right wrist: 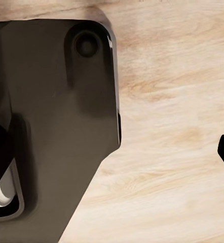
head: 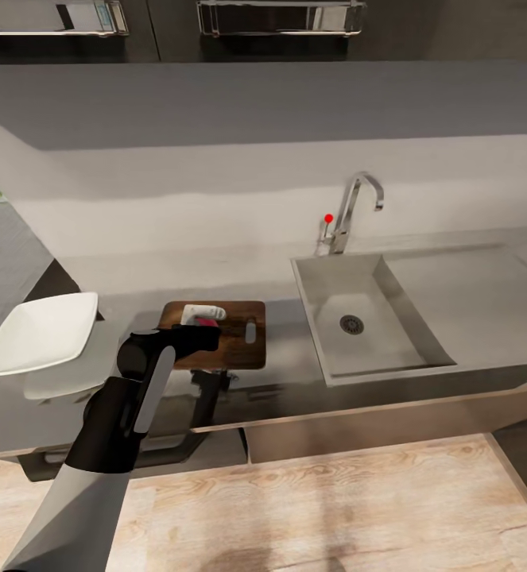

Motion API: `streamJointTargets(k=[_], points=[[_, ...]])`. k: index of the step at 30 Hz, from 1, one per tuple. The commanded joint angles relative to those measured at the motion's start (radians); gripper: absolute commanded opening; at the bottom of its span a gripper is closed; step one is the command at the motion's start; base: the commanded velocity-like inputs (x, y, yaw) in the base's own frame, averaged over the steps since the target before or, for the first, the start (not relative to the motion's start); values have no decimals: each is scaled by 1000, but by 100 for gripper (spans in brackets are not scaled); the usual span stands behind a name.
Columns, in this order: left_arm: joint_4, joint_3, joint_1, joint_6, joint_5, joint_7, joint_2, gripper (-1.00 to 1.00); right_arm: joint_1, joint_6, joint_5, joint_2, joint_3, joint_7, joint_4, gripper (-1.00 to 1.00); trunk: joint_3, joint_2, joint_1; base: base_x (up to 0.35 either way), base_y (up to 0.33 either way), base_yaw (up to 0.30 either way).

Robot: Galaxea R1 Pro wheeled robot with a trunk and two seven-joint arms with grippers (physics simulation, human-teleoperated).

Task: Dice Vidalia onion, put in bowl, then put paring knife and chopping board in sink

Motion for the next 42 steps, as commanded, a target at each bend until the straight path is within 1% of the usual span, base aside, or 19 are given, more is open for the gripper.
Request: streamJointTargets(k=[1,18,25,34,42], points=[[0,0,-1,4,4,3,0,-100,1,-1,7,1,-4,-3,-2,100,-1,-1,1,85,84,0],[1,-3,-1,4,4,3,-3,-100,1,-1,7,1,-4,-3,-2,100,-2,-1,1,19,12,0],[2,-11,-1,3,4,3,-5,-100,1,-1,7,0,-4,-3,-1,100,-12,-1,1,0,0,0],[2,-12,-1,3,4,3,-5,-100,1,-1,7,1,-4,-3,-1,100,-26,-1,1,0,0,0],[1,-12,-1,3,3,3,-5,-100,1,-1,7,1,-4,-3,-1,100,-28,-1,1,135,51,0]])
